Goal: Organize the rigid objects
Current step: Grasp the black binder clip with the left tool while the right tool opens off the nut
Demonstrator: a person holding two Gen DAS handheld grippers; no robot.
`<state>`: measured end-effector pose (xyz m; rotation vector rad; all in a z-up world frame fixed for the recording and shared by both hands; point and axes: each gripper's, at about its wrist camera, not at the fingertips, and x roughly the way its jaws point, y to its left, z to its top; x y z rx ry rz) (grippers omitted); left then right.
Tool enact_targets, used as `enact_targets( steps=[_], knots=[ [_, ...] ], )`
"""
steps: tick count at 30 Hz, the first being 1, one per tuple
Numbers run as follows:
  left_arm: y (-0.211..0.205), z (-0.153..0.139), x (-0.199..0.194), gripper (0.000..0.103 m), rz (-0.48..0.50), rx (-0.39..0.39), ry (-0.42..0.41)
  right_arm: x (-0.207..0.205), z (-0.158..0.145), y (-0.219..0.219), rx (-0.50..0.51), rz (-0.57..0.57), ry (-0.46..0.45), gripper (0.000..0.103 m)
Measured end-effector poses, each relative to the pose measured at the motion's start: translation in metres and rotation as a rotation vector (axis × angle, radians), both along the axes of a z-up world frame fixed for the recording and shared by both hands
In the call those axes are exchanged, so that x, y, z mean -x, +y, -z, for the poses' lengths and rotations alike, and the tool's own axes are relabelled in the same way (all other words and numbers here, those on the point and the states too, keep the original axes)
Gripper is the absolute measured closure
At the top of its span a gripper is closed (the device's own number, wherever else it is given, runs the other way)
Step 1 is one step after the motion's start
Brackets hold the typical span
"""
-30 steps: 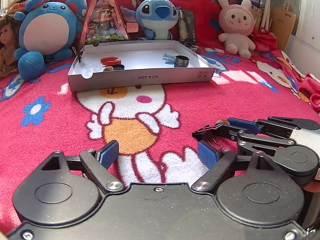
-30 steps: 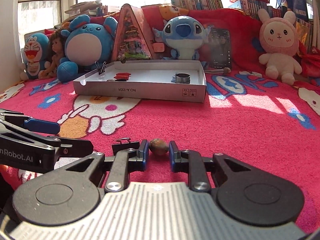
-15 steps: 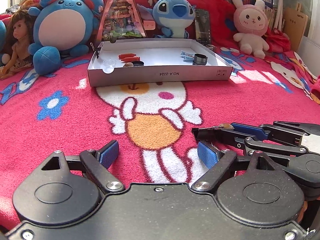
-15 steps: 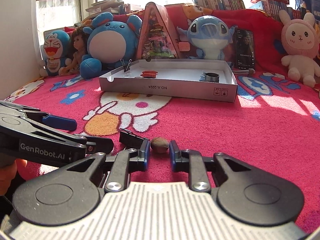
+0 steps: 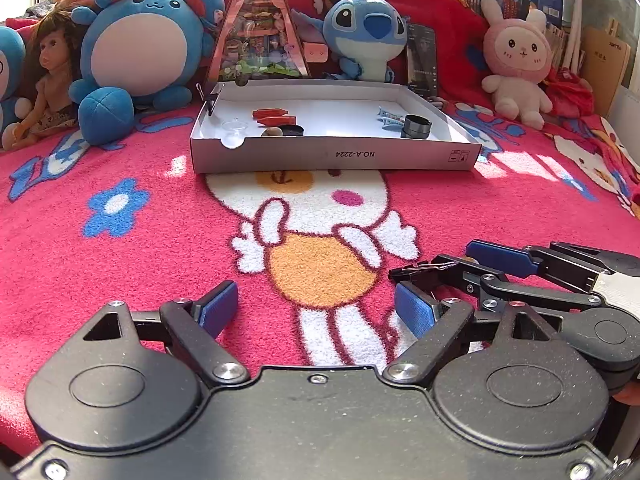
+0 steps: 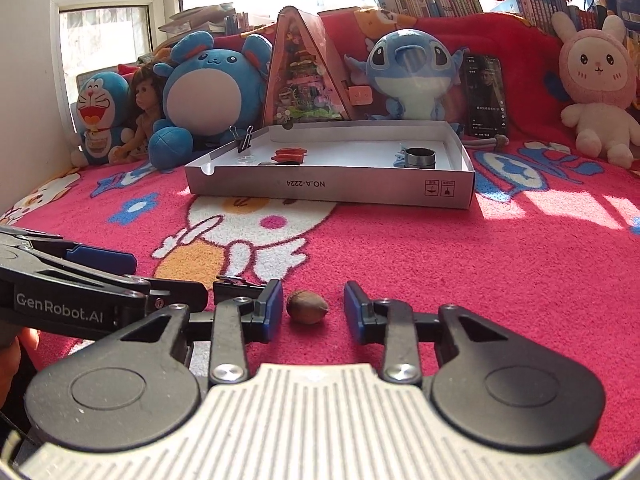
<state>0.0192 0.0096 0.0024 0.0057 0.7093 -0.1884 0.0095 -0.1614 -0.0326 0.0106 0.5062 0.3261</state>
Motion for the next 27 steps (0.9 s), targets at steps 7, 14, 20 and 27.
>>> enact_targets(
  steps=[7, 14, 20, 27],
  knots=[
    [-0.004, -0.001, 0.001, 0.019, 0.013, 0.036, 0.001, 0.006, -0.004, -0.004, -0.023, -0.009, -0.008, 0.076],
    [-0.024, 0.0, 0.003, 0.019, 0.029, 0.055, -0.023, 0.015, -0.009, -0.018, 0.029, 0.098, -0.046, 0.07],
    [-0.04, 0.005, -0.001, 0.021, 0.005, 0.04, -0.048, 0.017, -0.005, -0.034, 0.034, 0.193, -0.052, 0.042],
    [-0.038, 0.009, -0.006, 0.036, -0.021, 0.03, -0.068, 0.016, 0.001, -0.042, 0.02, 0.237, -0.035, 0.015]
  ],
)
